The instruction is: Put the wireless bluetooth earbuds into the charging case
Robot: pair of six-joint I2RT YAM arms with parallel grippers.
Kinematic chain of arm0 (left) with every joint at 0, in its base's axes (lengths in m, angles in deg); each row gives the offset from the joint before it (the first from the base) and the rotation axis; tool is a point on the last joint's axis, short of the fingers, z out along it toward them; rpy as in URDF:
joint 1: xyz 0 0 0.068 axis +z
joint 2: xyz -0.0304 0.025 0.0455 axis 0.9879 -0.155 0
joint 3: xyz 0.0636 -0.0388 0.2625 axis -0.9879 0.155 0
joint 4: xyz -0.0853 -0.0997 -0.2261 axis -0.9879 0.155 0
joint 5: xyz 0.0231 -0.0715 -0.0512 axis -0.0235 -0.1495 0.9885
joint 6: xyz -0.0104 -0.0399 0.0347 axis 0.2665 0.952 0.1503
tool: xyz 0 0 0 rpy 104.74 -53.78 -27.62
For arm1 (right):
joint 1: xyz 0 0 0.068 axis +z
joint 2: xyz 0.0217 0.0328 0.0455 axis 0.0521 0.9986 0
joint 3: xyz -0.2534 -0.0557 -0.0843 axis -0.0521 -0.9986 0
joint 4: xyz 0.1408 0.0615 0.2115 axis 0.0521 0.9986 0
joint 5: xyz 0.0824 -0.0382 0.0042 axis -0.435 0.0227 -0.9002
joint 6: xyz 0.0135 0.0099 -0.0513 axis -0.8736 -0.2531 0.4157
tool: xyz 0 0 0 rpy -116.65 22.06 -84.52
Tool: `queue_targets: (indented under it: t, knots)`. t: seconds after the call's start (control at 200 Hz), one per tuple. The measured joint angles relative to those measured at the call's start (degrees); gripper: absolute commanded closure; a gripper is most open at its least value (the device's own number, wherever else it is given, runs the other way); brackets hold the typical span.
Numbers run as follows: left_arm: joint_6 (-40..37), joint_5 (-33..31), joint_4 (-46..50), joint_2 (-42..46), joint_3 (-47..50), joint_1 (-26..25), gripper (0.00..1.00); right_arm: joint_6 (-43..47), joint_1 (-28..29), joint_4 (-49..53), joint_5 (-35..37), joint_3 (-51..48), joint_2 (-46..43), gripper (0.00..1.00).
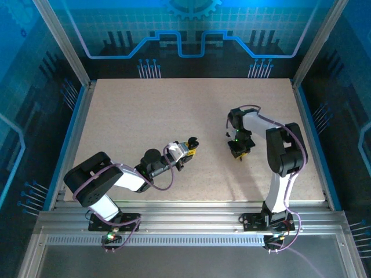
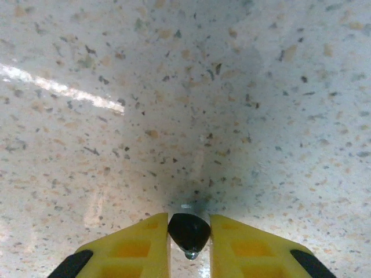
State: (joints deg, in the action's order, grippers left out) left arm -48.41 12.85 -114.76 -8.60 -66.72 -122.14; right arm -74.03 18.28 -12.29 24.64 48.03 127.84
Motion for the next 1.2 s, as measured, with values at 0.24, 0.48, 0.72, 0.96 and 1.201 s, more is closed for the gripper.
queue_targets:
  t: [0.24,0.48,0.72,0.96,1.201]
  knots:
    - [0.02,0.0,0.0,0.0,-0.04,0.0,0.87,-2.82,0.09,-3.41,-0.2,-3.82,-8.35,0.8]
    - [0.22,0.02,-0.28,-1.62,-1.16,0.0,0.88,-7.02,2.89,-10.1,-3.08,-6.58,-20.02,0.8]
    - [0.57,-0.33,-1.44,-3.37,-2.01,0.0,0.88,-13.55,8.68,-23.54,-6.78,-12.22,-30.53,0.8]
    - [0.68,-0.61,-3.28,-4.7,-2.19,-0.07,0.88,-18.53,17.38,-36.57,-5.79,-18.6,-35.95,0.81]
    - [1.38,-0.61,-4.04,-4.7,-2.75,-0.11,0.88,-22.16,21.86,-46.42,-2.99,-24.44,-39.47,0.8]
